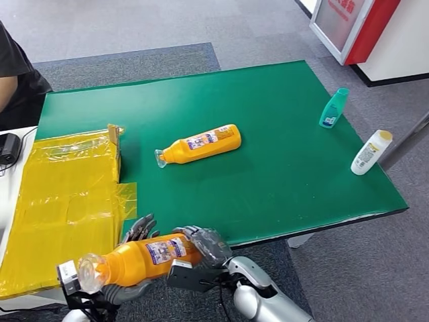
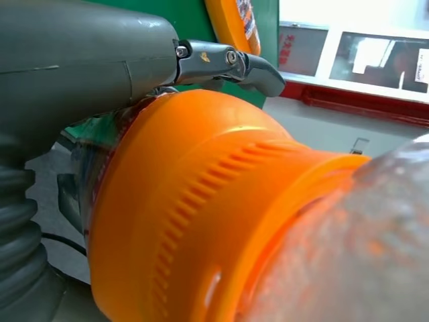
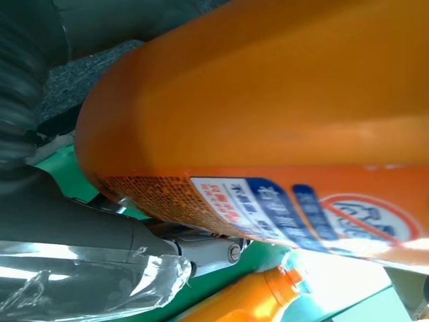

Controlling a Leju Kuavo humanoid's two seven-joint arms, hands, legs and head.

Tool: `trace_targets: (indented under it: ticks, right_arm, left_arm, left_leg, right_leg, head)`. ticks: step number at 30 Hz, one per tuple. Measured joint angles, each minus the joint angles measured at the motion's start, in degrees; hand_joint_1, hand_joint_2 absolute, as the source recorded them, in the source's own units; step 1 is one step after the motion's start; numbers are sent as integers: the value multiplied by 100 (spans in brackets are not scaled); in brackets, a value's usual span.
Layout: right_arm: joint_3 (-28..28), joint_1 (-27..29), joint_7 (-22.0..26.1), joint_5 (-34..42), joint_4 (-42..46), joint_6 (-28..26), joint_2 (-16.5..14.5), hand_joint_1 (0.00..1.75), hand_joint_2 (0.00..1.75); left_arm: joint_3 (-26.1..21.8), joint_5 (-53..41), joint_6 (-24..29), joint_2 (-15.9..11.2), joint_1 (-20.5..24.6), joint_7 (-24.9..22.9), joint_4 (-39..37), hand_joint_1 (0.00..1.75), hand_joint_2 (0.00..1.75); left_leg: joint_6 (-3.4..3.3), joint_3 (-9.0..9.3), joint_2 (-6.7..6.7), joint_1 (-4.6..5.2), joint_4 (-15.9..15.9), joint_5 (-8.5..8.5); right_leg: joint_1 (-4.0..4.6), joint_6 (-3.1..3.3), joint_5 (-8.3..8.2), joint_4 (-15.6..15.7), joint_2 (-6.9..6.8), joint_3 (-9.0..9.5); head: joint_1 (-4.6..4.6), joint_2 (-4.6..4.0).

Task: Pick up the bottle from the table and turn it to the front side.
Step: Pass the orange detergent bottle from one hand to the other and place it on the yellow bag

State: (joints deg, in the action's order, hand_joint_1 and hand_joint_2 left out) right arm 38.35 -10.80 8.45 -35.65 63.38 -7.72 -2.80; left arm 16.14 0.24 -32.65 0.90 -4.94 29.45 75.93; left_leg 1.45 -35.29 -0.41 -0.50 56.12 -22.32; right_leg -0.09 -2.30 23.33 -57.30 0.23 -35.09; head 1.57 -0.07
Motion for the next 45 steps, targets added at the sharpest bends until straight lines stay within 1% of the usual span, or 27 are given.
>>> trace_targets:
  ticks: [1,7,13,16,20,21,24,25,27,29,31,34,41,45]
  right_arm:
    - [1,1,-22,3,-1,-14,0,175,175]
    - [-13,53,-108,-4,9,-113,2,175,175]
    - [-78,203,-144,-56,149,-207,4,175,175]
    - [-110,256,-144,-93,239,-211,4,175,175]
    - [-155,320,-144,-128,340,-211,5,175,175]
    - [-164,331,-143,-134,361,-211,5,164,175]
    - [-193,372,-142,-146,409,-215,6,34,175]
    - [-201,388,-146,-152,422,-221,7,0,175]
    - [-228,439,-155,-174,455,-245,10,0,175]
    - [-279,530,-166,-199,509,-276,21,0,175]
    - [-339,654,-180,-213,589,-307,43,0,175]
    - [-446,868,-207,-215,771,-361,109,0,175]
    - [-605,1357,-228,-107,1254,-508,316,0,175]
    - [-630,1560,-241,-14,1447,-564,418,0,175]
  left_arm:
    - [36,-78,121,-2,-1,-1,18,175,175]
    - [150,-504,898,21,-46,-27,255,175,175]
    - [254,-1353,1908,121,-186,-5,684,175,175]
    - [272,-1506,2090,157,-242,-4,832,175,175]
    - [298,-1561,2158,168,-288,-5,937,175,175]
    - [304,-1574,2171,169,-295,-5,956,175,175]
    - [316,-1651,2255,174,-319,-7,1004,175,175]
    - [319,-1699,2317,178,-326,-12,1021,175,175]
    - [313,-1871,2554,186,-337,-43,1076,175,175]
    - [261,-2146,2932,184,-340,-90,1150,175,175]
    - [161,-2441,3316,157,-343,-148,1253,175,175]
    - [-44,-2857,3756,78,-348,-287,1491,175,175]
    - [-668,-3700,4464,-171,-337,-688,1948,175,175]
    - [-934,-4114,4688,-310,-312,-904,2055,175,175]
  left_leg:
    - [0,0,0,0,0,0]
    - [0,0,0,0,0,0]
    - [-1,0,0,0,0,-1]
    - [0,0,1,0,0,-1]
    - [0,0,1,0,0,-1]
    - [0,0,1,0,0,-1]
    - [0,0,1,0,0,-1]
    - [0,0,1,0,0,-1]
    - [0,0,0,0,0,-1]
    - [0,0,0,0,0,-1]
    - [0,0,0,0,0,-1]
    - [1,-1,0,0,0,-2]
    - [2,0,0,-1,0,-2]
    - [1,0,1,-1,0,-2]
  right_leg:
    - [0,0,0,0,0,0]
    - [0,0,0,0,0,-1]
    - [0,0,1,0,1,-3]
    - [0,0,1,0,1,-3]
    - [0,0,0,0,1,-3]
    - [0,1,0,0,1,-3]
    - [0,0,0,0,1,-3]
    - [0,0,0,0,1,-3]
    - [0,0,0,0,0,-3]
    - [0,0,0,0,1,-2]
    - [0,0,1,0,0,-3]
    - [1,2,2,0,0,-3]
    - [1,5,4,0,1,-4]
    - [1,5,5,0,0,-4]
  head:
    - [0,0]
    - [1,0]
    - [1,0]
    - [0,0]
    - [0,0]
    - [0,0]
    - [0,0]
    - [0,0]
    - [1,0]
    - [1,0]
    - [1,0]
    - [1,0]
    - [0,0]
    - [0,0]
